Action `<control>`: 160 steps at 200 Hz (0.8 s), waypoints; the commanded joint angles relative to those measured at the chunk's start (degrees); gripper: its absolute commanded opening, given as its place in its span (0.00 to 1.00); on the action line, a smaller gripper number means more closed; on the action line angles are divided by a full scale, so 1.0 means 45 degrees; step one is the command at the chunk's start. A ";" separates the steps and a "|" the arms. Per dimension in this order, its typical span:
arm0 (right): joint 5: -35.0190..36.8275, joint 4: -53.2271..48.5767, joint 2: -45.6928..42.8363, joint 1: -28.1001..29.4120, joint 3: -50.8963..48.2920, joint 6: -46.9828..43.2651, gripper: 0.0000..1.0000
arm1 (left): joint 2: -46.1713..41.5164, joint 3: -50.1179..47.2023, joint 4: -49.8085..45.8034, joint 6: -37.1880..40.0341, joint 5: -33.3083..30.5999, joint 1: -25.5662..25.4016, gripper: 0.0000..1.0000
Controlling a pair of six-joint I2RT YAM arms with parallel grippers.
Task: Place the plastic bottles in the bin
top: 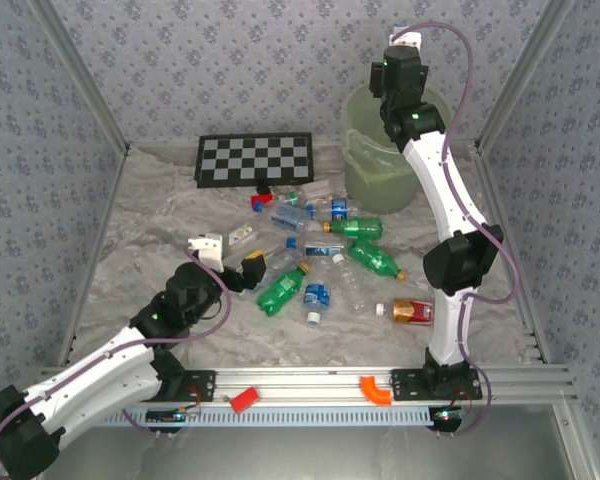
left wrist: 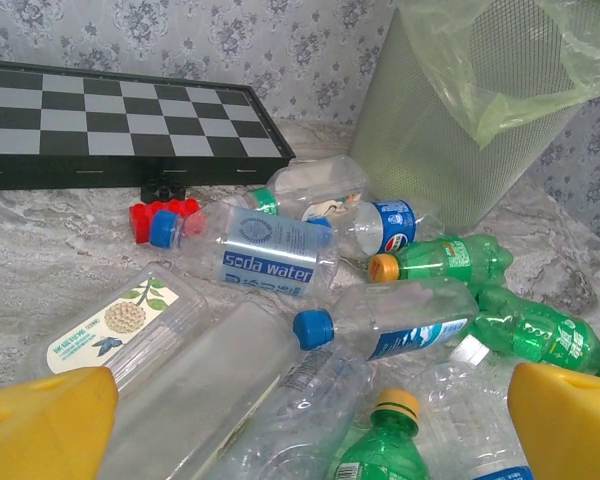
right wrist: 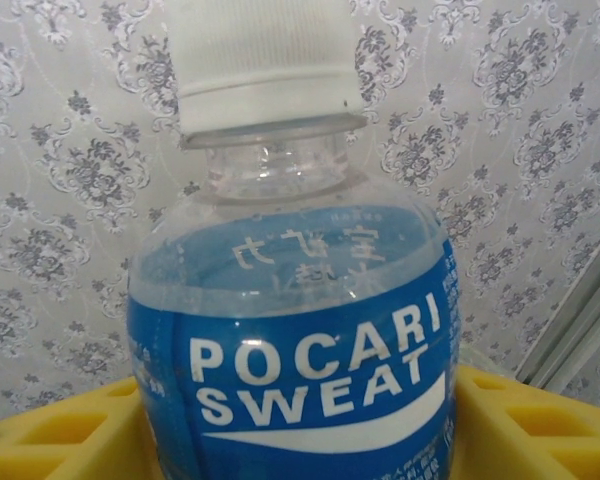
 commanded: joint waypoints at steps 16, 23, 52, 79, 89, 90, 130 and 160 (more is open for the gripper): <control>0.0310 -0.0429 0.0001 0.0173 0.0445 -0.0316 0.69 | -0.0171 -0.0103 0.0133 0.0210 -0.0064 -0.0046 1.00; 0.0319 -0.0485 -0.0021 0.0200 0.0448 -0.0338 0.72 | -0.0171 -0.0107 0.0138 0.0193 -0.0065 -0.0056 1.00; 0.0401 -0.0603 -0.0227 0.0269 0.0367 -0.0370 1.00 | -0.0117 -0.0147 0.0173 0.0171 -0.0133 -0.0046 1.00; 0.0407 -0.0475 -0.0872 0.0309 -0.0349 -0.0332 1.00 | 0.0014 -0.0166 0.0317 0.0190 -0.0074 -0.0045 1.00; 0.0407 -0.0332 -0.1267 0.0330 -0.0825 -0.0207 1.00 | 0.0044 -0.0181 0.0363 0.0207 -0.0015 -0.0048 1.00; 0.0412 -0.0307 -0.1309 0.0340 -0.0905 -0.0186 1.00 | 0.0044 -0.0183 0.0368 0.0209 -0.0011 -0.0047 1.00; 0.0253 0.0333 -0.3679 0.0474 -0.4085 0.0966 1.00 | 0.0134 -0.0343 0.0832 0.0346 0.0490 -0.0056 1.00; 0.0151 0.0332 -0.5956 0.0841 -0.7049 0.1756 0.99 | 0.0292 -0.0453 0.1263 0.0464 0.1210 -0.0051 1.00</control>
